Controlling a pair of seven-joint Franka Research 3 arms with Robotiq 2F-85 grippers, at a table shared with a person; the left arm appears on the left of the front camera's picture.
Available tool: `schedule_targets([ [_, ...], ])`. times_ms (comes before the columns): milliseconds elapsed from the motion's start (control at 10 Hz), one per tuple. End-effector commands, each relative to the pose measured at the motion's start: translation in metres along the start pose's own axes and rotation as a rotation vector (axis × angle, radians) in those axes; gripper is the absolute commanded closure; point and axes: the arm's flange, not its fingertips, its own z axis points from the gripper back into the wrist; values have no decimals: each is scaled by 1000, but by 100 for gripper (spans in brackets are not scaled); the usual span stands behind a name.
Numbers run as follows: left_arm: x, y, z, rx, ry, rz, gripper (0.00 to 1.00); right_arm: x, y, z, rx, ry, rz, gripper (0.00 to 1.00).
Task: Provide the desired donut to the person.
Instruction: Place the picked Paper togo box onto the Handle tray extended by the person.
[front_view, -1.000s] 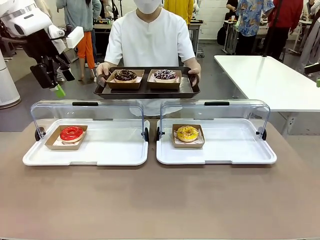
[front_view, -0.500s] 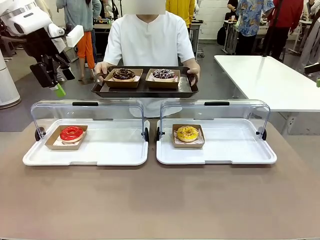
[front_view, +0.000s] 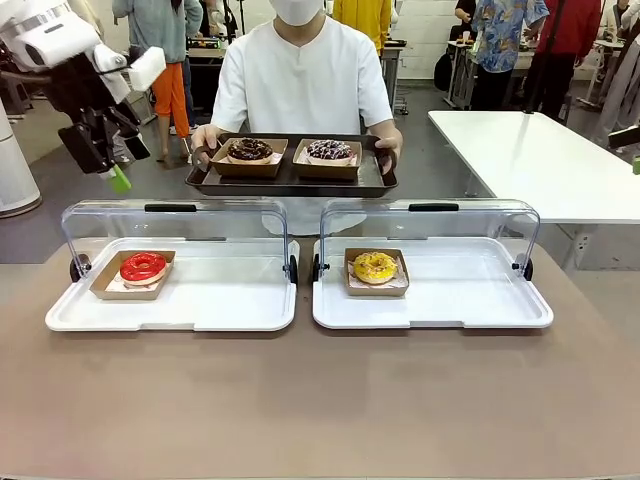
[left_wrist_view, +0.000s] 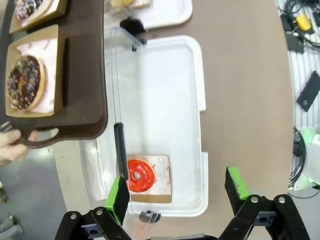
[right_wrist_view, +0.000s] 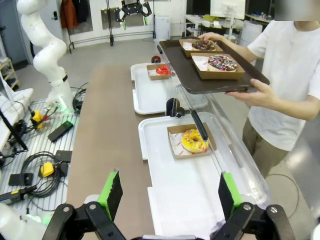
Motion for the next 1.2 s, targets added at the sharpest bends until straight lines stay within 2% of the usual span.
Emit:
schedule_targets([
  [0, -59, 16, 28, -91, -326, 14, 0, 1, -1, -1, -7, -24, 5, 0],
  [100, -90, -1, 34, -98, -511, 18, 0, 1, -1, -1, -7, -24, 5, 0],
  [200, -118, 4, 49, -108, -647, -3, 0, 1, -1, -1, -7, -24, 5, 0],
  [300, -143, 5, 62, -114, -727, -34, 0, 1, -1, -1, -7, -24, 5, 0],
  [400, -170, -28, 61, -43, -772, -31, 0, 1, -1, -1, -7, -24, 5, 0],
  [500, -193, -47, 53, 32, -776, 8, 0, 1, -1, -1, -7, -24, 5, 0],
  [700, -235, -45, 38, 19, -811, 140, 0, 1, -1, -1, -7, -24, 5, 0],
  [900, -258, -67, 22, 40, -825, 223, 0, 1, -1, -1, -7, -24, 5, 0],
  [1100, -270, -57, 16, 3, -805, 261, 0, 1, -1, -1, -7, -24, 5, 0],
])
